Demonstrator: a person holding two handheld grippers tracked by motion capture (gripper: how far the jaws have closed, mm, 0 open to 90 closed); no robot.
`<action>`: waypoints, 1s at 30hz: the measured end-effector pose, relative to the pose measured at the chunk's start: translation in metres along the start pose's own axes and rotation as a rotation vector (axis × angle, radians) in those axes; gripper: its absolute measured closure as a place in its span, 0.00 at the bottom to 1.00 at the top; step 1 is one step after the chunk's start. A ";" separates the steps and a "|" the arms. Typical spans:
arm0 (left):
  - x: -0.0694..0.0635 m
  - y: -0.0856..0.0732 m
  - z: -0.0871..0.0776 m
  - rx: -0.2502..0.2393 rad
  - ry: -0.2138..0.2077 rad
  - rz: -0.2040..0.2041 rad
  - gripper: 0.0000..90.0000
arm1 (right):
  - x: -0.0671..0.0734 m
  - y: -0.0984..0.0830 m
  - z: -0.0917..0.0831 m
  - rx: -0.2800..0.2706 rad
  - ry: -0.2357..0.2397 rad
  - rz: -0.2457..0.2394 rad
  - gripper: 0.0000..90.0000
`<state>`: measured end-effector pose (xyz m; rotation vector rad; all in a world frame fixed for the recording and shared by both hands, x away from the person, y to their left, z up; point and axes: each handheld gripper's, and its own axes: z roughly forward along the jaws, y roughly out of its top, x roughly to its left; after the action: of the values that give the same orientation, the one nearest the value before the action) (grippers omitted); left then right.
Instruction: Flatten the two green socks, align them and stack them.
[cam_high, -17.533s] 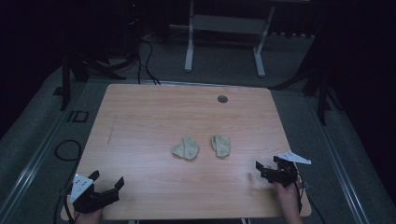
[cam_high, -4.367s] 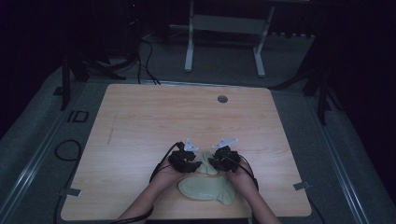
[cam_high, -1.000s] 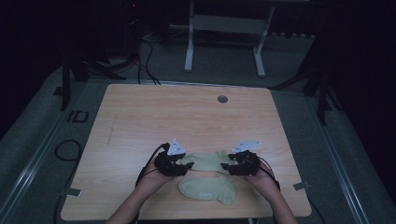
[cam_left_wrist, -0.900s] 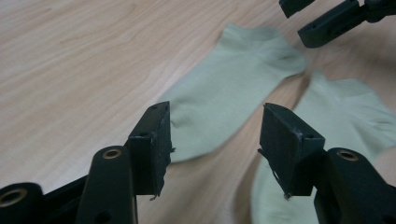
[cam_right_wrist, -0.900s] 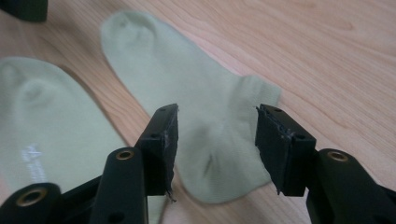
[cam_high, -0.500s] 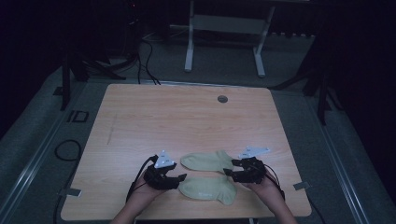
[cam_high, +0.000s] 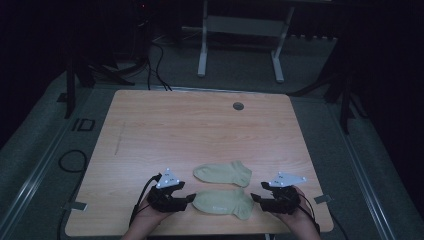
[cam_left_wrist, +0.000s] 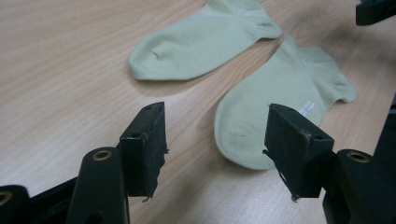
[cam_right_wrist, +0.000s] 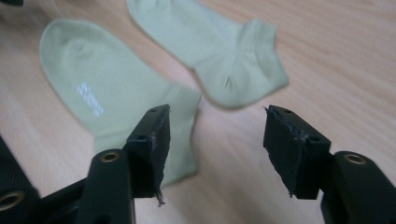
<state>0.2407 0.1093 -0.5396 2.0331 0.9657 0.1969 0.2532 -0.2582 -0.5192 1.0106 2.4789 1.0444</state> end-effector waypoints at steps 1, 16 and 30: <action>0.000 -0.001 0.001 -0.001 -0.003 -0.001 0.43 | 0.001 -0.003 -0.001 0.005 -0.007 0.003 0.47; -0.008 -0.009 0.028 0.074 -0.034 -0.001 0.58 | 0.014 -0.017 0.026 0.078 0.063 0.028 0.64; -0.017 -0.009 0.034 0.085 -0.007 0.026 0.98 | 0.021 -0.015 0.030 0.123 0.059 -0.007 0.93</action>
<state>0.2393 0.0791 -0.5640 2.1237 0.9583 0.1651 0.2451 -0.2356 -0.5509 1.0189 2.6206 0.9432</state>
